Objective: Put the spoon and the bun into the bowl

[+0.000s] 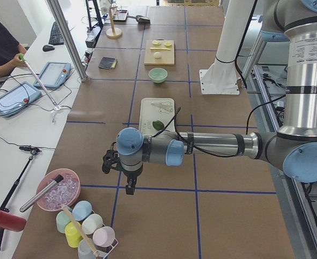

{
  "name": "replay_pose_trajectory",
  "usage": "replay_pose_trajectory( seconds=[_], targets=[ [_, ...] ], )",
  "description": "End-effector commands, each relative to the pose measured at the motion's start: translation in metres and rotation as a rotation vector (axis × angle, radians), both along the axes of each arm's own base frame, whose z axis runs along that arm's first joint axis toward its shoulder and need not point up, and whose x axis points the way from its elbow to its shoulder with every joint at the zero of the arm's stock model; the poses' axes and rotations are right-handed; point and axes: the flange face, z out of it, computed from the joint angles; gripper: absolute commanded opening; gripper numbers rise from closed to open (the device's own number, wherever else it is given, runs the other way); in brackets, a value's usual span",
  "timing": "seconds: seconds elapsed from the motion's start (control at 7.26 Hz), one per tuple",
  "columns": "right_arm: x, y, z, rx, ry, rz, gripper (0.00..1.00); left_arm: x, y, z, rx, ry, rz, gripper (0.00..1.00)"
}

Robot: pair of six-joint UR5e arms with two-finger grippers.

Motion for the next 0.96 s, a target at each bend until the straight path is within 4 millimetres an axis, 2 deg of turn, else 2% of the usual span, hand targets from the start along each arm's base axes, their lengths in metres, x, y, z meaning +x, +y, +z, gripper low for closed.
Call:
replay_pose_trajectory(
  seconds=[0.0, 0.14, 0.28, 0.41, 0.55, 0.83],
  targets=[
    [-0.001, -0.001, -0.003, 0.008, 0.0, -0.001, 1.0, 0.0, 0.0, -0.001, 0.005, 0.003, 0.002, 1.0],
    [-0.001, -0.002, -0.005, 0.01, -0.003, 0.001, 1.0, 0.001, -0.001, -0.003, 0.014, 0.002, 0.004, 1.0],
    [-0.001, -0.006, -0.01, 0.018, -0.003, 0.002, 1.0, 0.005, -0.006, -0.014, 0.04, 0.004, 0.012, 1.0],
    [-0.001, -0.013, -0.018, 0.039, -0.003, 0.0, 1.0, 0.02, -0.014, -0.03, 0.11, 0.012, 0.037, 1.0],
    [-0.001, -0.025, -0.035, 0.082, -0.002, 0.001, 1.0, 0.054, -0.023, -0.061, 0.153, 0.025, 0.037, 1.0],
    [-0.001, -0.03, -0.044, 0.101, -0.003, 0.002, 1.0, 0.131, -0.044, -0.15, 0.165, 0.048, -0.003, 1.0]
  ],
)
